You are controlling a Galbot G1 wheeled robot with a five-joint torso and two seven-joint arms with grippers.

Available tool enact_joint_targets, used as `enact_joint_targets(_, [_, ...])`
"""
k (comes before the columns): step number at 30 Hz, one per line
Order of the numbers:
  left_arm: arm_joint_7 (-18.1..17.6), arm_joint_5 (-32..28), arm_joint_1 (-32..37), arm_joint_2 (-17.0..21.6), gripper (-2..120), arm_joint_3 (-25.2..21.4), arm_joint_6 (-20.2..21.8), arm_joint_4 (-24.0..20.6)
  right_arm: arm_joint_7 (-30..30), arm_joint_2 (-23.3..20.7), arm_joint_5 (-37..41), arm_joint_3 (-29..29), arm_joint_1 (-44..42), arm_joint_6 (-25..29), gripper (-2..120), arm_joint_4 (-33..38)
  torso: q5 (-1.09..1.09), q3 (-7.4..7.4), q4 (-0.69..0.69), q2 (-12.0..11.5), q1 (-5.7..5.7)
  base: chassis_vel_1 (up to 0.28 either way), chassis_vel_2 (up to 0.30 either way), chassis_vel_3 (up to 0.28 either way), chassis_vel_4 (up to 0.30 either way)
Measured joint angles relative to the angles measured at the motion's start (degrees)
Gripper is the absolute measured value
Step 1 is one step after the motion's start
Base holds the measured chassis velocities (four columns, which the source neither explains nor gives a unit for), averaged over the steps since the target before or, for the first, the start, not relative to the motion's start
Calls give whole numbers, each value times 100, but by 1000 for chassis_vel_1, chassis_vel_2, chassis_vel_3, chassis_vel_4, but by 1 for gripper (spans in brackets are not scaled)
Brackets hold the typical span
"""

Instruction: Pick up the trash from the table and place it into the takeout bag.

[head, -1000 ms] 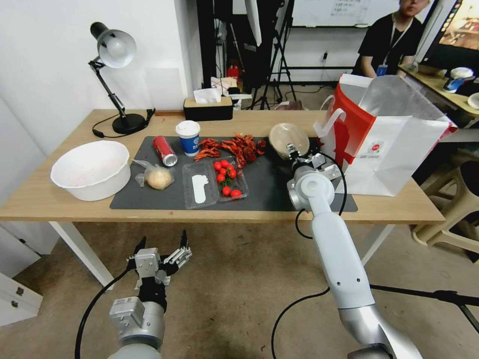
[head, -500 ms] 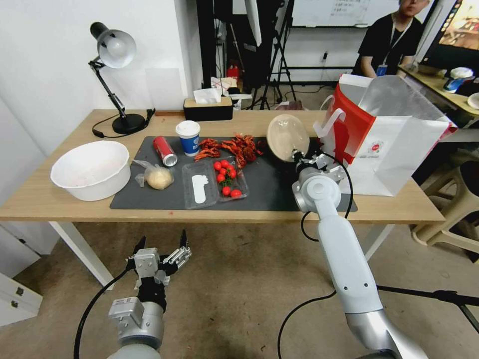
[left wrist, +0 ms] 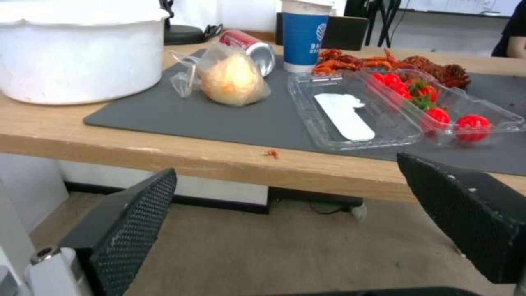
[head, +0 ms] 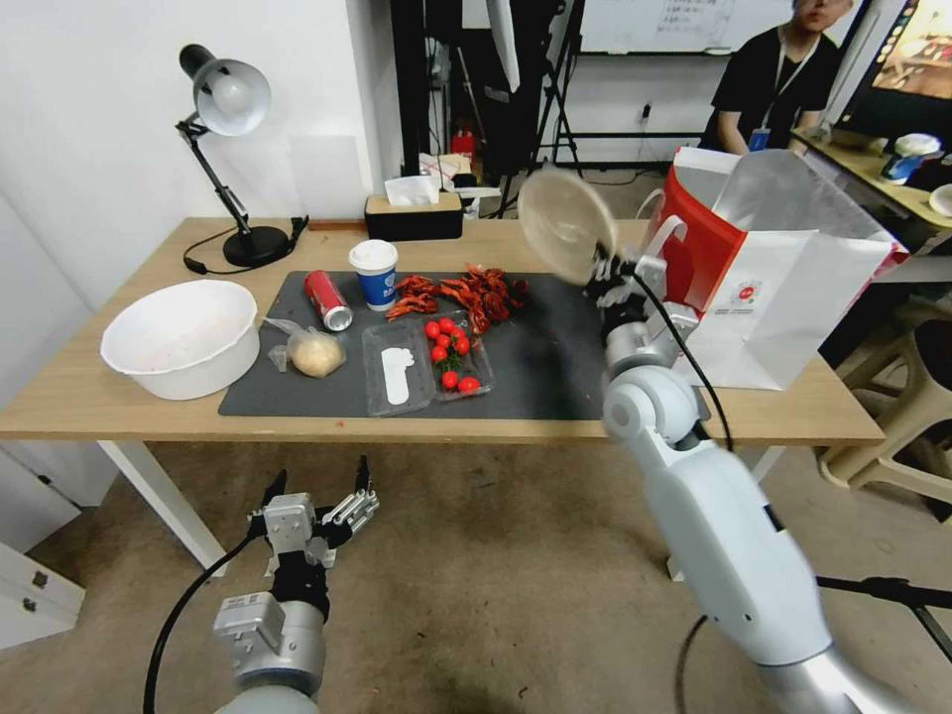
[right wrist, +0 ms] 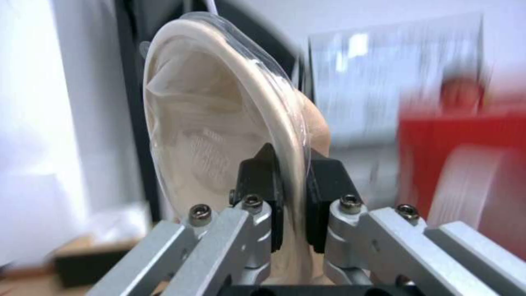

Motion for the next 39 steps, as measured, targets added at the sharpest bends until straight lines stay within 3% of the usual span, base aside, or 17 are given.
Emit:
enact_joint_targets(2, [-7, 0, 5, -2, 100, -2, -6, -4, -115, -114, -456, -48, 26, 84, 6, 35, 1, 0, 0, 0, 0, 0, 0, 0, 0])
enact_joint_targets(4, [-12, 2, 18, -6, 100, -8, -12, -9, -286, -356, -1457, -82, 161, 280, 6, 152, 0, 0, 0, 0, 0, 0, 0, 0, 0])
enact_joint_targets(9, [-15, 16, 22, -36, 100, 5, -18, -9, -186, -772, -2392, 53, 499, 174, 6, 522, -1, 0, 1, 0, 0, 0, 0, 0, 0])
enact_joint_targets(11, [-15, 22, 18, -48, 100, 15, -18, -3, -61, -893, -2435, 113, 596, 10, 6, 645, -1, 0, 1, 0, 0, 0, 0, 0, 0])
enact_joint_targets(14, [-15, 31, 8, -58, 100, 20, -17, 19, 570, -1386, -2128, 407, 878, -940, 6, 1026, 0, 0, 2, 0, 0, 0, 0, 0, 0])
enact_joint_targets(15, [-15, 31, 8, -58, 100, 20, -17, 19, 570, -1386, -2128, 407, 878, -940, 6, 1026, 0, 0, 2, 0, 0, 0, 0, 0, 0])
enact_joint_targets(16, [-15, 31, 5, -55, 100, 15, -12, 23, 898, -1680, -1836, 596, 944, -1480, 6, 1177, 0, 0, 0, 0, 0, 0, 0, 0, 0])
enact_joint_targets(18, [-15, 31, 3, -54, 100, 11, -7, 41, 1123, -2014, -1563, 803, 967, -1986, 6, 1273, 1, 0, -1, 0, 0, 0, 0, 0, 0])
enact_joint_targets(24, [-15, 31, 2, -54, 100, 12, -4, 55, 1224, -2160, -1354, 885, 967, -2193, 6, 1291, 0, 0, -2, 0, 0, 0, 0, 0, 0])
enact_joint_targets(27, [-14, 37, -1, -58, 100, 18, -2, 77, 1330, -2320, -1111, 981, 955, -2403, 25, 1283, 0, 0, -2, 0, 0, 0, 0, 0, 0])
enact_joint_targets(30, [-1, 44, -3, -63, 100, 32, -1, 99, 1341, -2421, -940, 1047, 903, -2485, 32, 1244, -1, 0, -1, 0, 0, 0, 0, 0, 0])
enact_joint_targets(31, [18, 58, -7, -73, 100, 56, 0, 126, 1328, -2465, -857, 1091, 809, -2504, 39, 1172, 0, 0, 0, 0, 0, 0, 0, 0, 0])
enact_joint_targets(33, [24, 64, -8, -77, 100, 65, 3, 135, 1314, -2469, -857, 1104, 764, -2504, 43, 1142, 0, 0, 1, 0, 0, 0, 0, 0, 0])
enact_joint_targets(35, [40, 80, -9, -81, 100, 75, 11, 147, 1215, -2460, -842, 1151, 616, -2526, 56, 1080, 3, 0, 0, 0, 1, 0, 0, 0, 0])
enact_joint_targets(39, [44, 82, -7, -73, 100, 70, 21, 142, 1166, -2431, -775, 1177, 503, -2772, 70, 1103, 1, 0, 1, 0, 0, 0, 0, 0, 0])
